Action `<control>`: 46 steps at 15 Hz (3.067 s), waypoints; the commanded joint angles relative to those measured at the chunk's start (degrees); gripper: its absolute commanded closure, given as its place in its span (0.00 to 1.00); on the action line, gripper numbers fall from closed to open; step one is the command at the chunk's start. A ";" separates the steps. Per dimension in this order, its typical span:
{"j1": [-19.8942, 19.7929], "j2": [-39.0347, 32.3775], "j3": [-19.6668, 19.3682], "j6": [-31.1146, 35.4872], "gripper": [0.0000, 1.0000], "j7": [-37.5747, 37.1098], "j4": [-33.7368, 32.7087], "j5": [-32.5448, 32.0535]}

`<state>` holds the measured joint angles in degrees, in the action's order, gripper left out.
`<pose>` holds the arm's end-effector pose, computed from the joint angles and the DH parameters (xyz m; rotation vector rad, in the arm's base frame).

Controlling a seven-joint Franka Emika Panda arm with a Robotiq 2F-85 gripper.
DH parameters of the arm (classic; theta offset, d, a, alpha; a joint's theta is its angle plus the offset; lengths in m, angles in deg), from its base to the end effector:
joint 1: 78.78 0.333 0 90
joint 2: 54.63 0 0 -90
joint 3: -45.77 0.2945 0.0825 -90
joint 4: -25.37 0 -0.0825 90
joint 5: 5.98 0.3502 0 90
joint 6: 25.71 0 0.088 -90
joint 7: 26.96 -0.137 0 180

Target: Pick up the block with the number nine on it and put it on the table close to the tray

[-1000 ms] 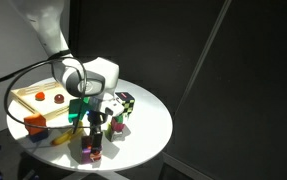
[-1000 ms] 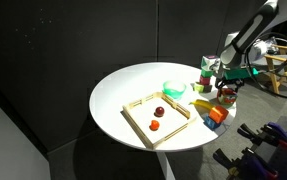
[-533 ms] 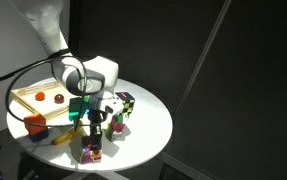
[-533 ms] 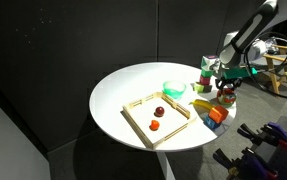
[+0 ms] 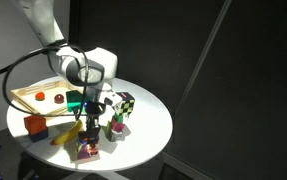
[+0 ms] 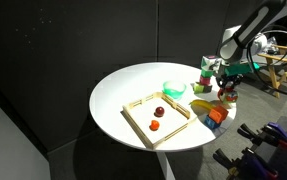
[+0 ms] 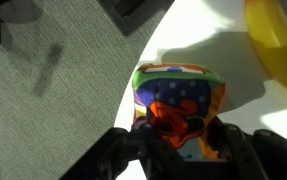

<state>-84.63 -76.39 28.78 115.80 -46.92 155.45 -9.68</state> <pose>0.4467 -0.1986 0.1641 2.8171 -0.9997 -0.2552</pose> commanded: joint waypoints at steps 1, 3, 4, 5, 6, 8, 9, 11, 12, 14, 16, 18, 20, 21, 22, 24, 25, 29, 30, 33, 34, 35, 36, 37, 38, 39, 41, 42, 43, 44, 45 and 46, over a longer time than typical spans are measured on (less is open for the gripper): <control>0.71 6.06 -0.12 -3.73 0.77 0.58 2.20 -3.25; 0.60 8.12 0.58 -5.18 0.77 1.26 2.44 -4.07; 0.52 9.02 0.98 -5.47 0.77 1.64 2.54 -4.44; 0.36 9.84 1.52 -6.02 0.77 2.41 2.57 -4.45; 0.28 10.52 2.07 -6.13 0.77 3.45 2.67 -4.64; 0.05 11.58 3.35 -6.23 0.77 6.41 2.89 -4.18; -0.01 11.93 4.02 -6.16 0.77 7.97 3.02 -3.88; -0.06 12.49 5.19 -5.37 0.77 11.09 3.53 -3.82; -0.03 12.59 5.76 -4.81 0.77 12.64 3.75 -3.97; -0.04 12.64 6.83 -4.31 0.77 15.88 3.93 -3.83; -0.04 12.70 7.86 -3.81 0.77 19.43 4.10 -3.74; -0.05 12.74 8.79 -3.62 0.77 23.02 4.23 -3.68; 0.04 12.88 9.68 -3.20 0.77 26.84 4.58 -4.03; 0.08 12.98 10.04 -3.04 0.77 28.42 4.77 -4.14; 0.12 13.18 10.47 -2.81 0.77 30.27 5.12 -4.20; 0.25 13.64 11.21 -2.23 0.77 33.42 5.86 -4.55; 0.30 13.80 11.52 -2.02 0.77 34.72 6.12 -4.63; 0.35 12.02 12.07 -2.56 0.52 34.63 4.90 -3.47; 0.37 12.11 12.17 -2.48 0.52 34.82 5.03 -3.46; 0.38 12.26 12.22 -2.46 0.52 34.99 5.10 -3.46; 0.38 12.29 12.22 -2.46 0.52 35.00 5.12 -3.46; 0.38 12.31 12.22 -2.46 0.52 35.01 5.12 -3.46; 0.38 12.31 12.22 -2.46 0.52 35.02 5.12 -3.46; 0.38 12.31 12.22 -2.46 0.52 35.03 5.13 -3.46; 0.37 12.31 12.22 -2.46 0.52 35.04 5.13 -3.46; 0.54 12.60 12.41 -2.19 0.77 35.35 5.31 -3.57; 0.86 12.93 12.89 -1.87 0.77 35.86 5.44 -3.89; 1.03 13.01 13.27 -1.87 0.77 36.16 5.41 -3.92; 1.23 13.01 13.67 -1.73 0.77 36.54 5.38 -4.02; 1.48 13.00 14.02 -1.62 0.77 36.93 5.34 -4.18; 1.77 13.01 14.36 -1.55 0.77 37.55 5.30 -4.33; 2.04 13.00 14.67 -1.46 0.77 38.14 5.26 -4.52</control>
<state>-82.96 -64.13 42.65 113.93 -10.90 160.63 -13.06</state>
